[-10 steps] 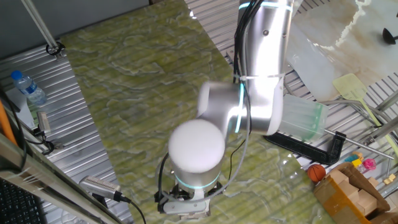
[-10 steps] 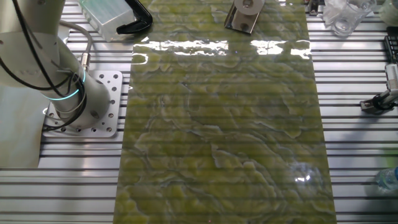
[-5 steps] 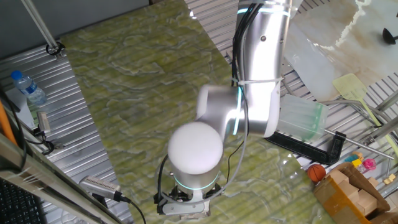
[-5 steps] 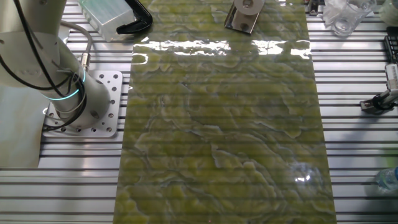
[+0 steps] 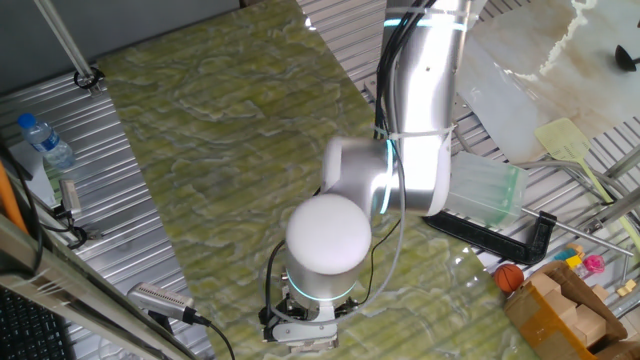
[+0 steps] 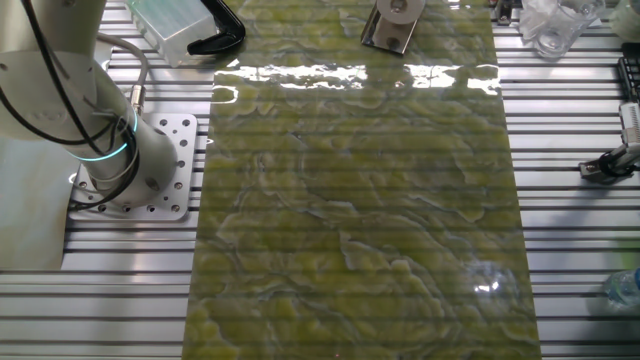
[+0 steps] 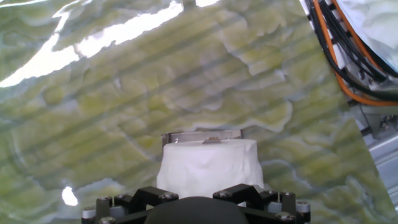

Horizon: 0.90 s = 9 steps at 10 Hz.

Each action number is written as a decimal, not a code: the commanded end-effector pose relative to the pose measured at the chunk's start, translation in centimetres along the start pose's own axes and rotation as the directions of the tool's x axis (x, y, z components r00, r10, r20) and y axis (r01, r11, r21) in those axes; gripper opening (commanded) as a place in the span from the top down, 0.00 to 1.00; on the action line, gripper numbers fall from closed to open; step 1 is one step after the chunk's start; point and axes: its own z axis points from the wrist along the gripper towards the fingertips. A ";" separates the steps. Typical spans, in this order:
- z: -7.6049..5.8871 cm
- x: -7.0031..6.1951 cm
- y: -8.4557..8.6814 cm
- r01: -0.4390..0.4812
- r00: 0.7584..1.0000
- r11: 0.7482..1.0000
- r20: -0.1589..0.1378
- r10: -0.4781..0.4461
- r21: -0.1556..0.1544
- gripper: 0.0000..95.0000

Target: Take the roll of paper down from the shelf

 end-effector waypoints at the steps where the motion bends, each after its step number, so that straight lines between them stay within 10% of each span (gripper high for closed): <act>1: 0.0 0.0 -0.2 -0.001 1.000 1.000 0.000 0.001 0.009 0.00; 9: 2.3 0.1 -1.4 0.010 1.000 1.000 0.004 -0.010 0.028 0.00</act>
